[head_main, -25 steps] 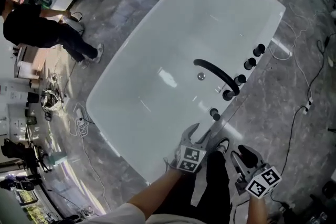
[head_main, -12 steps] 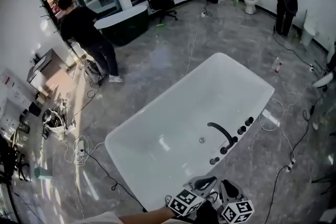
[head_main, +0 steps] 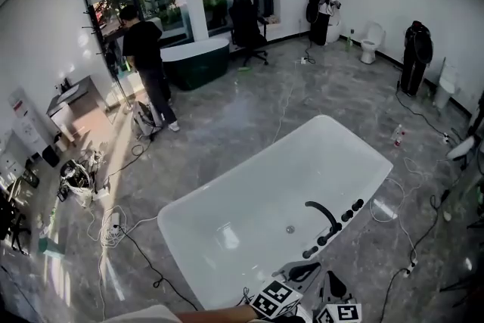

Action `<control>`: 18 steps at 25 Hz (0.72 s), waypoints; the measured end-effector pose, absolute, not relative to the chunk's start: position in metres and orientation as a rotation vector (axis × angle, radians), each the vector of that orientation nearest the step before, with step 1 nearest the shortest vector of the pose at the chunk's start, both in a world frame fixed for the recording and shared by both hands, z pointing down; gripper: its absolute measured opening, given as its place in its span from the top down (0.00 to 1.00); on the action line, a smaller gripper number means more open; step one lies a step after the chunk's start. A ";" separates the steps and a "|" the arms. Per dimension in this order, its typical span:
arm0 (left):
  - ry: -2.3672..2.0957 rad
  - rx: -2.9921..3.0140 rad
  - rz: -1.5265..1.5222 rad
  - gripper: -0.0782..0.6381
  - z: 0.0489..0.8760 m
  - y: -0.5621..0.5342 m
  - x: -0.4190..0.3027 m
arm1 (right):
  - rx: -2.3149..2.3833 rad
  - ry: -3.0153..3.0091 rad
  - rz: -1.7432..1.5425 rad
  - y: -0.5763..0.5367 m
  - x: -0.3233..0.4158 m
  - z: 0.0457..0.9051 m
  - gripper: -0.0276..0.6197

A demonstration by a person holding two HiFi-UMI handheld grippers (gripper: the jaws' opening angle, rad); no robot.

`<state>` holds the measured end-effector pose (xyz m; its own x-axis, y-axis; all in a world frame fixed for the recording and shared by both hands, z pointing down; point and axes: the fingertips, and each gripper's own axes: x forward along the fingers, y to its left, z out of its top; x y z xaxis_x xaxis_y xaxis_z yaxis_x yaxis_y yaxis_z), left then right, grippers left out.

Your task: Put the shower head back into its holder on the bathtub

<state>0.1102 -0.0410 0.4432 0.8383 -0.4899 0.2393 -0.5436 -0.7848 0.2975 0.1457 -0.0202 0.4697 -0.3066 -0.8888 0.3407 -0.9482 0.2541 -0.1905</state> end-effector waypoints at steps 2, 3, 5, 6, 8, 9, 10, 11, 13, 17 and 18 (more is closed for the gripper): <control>-0.788 2.670 0.211 0.88 0.439 -0.043 0.111 | 1.732 -2.363 0.523 -0.025 0.146 0.464 0.94; -0.793 2.673 0.212 0.88 0.437 -0.045 0.112 | 1.731 -2.369 0.516 -0.028 0.147 0.460 0.94; -0.803 2.675 0.212 0.88 0.433 -0.047 0.115 | 1.723 -2.379 0.504 -0.033 0.150 0.455 0.94; -0.808 2.675 0.208 0.88 0.431 -0.048 0.117 | 1.713 -2.385 0.500 -0.034 0.151 0.453 0.94; -0.821 2.680 0.205 0.88 0.429 -0.047 0.123 | 1.690 -2.398 0.489 -0.034 0.154 0.450 0.94; -0.827 2.684 0.206 0.88 0.429 -0.047 0.127 | 1.681 -2.405 0.481 -0.034 0.157 0.450 0.94; -0.833 2.688 0.207 0.88 0.428 -0.047 0.130 | 1.676 -2.410 0.475 -0.035 0.161 0.450 0.94; -0.840 2.692 0.206 0.88 0.426 -0.048 0.134 | 1.673 -2.414 0.471 -0.036 0.164 0.449 0.94; -0.862 2.694 0.199 0.88 0.423 -0.050 0.137 | 1.664 -2.422 0.471 -0.037 0.168 0.447 0.94; -0.906 2.684 0.199 0.88 0.424 -0.050 0.134 | 1.632 -2.436 0.477 -0.037 0.165 0.448 0.94; -0.912 2.683 0.204 0.88 0.425 -0.050 0.134 | 1.626 -2.438 0.478 -0.037 0.165 0.449 0.94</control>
